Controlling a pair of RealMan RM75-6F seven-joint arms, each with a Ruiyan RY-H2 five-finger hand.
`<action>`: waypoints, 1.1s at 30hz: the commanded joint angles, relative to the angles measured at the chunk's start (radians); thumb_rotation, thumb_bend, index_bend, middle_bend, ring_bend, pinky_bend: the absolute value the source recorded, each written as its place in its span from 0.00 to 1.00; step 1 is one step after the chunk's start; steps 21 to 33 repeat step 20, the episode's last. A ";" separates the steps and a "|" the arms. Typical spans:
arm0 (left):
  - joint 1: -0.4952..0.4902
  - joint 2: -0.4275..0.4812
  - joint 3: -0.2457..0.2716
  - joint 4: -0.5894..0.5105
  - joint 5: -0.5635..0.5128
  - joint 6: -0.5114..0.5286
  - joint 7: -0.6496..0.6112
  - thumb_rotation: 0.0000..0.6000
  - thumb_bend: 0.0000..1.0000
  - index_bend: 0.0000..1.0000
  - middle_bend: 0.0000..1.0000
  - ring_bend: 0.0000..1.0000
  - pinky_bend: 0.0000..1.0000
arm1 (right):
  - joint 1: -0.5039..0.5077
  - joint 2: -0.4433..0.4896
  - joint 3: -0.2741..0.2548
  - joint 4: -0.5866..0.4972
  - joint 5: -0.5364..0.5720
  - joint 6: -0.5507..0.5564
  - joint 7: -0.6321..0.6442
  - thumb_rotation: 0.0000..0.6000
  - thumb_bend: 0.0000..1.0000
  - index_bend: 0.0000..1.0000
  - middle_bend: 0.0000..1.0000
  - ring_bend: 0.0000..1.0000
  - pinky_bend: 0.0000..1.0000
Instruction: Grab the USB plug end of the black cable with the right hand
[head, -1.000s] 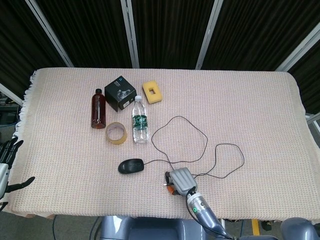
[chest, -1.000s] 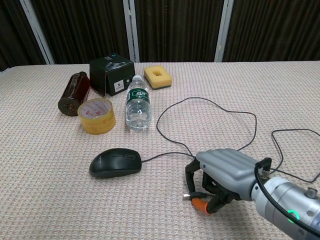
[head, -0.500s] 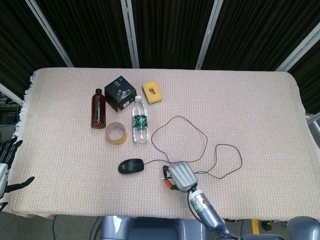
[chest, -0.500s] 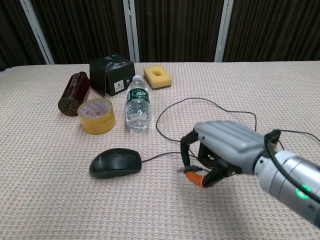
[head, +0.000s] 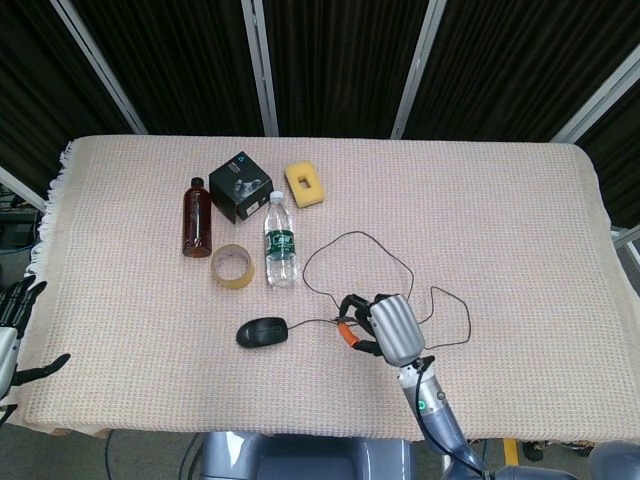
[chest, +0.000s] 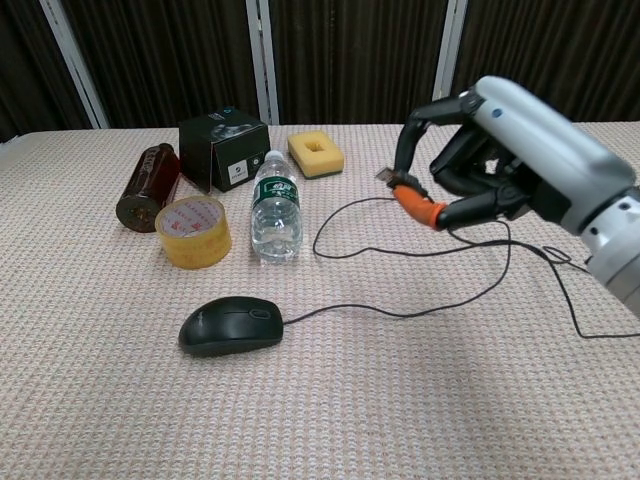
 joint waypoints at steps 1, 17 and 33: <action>0.001 0.000 -0.002 0.000 -0.004 0.000 -0.002 1.00 0.06 0.06 0.00 0.00 0.00 | -0.054 -0.050 -0.021 0.103 -0.066 0.111 0.143 1.00 0.42 0.62 1.00 1.00 0.82; 0.006 0.007 -0.001 0.004 0.000 0.009 -0.019 1.00 0.07 0.06 0.00 0.00 0.00 | -0.153 -0.164 -0.071 0.299 -0.069 0.218 0.345 1.00 0.42 0.63 1.00 1.00 0.82; 0.007 0.006 -0.001 0.004 0.001 0.011 -0.015 1.00 0.07 0.06 0.00 0.00 0.00 | -0.167 -0.175 -0.083 0.323 -0.071 0.223 0.362 1.00 0.42 0.63 1.00 1.00 0.82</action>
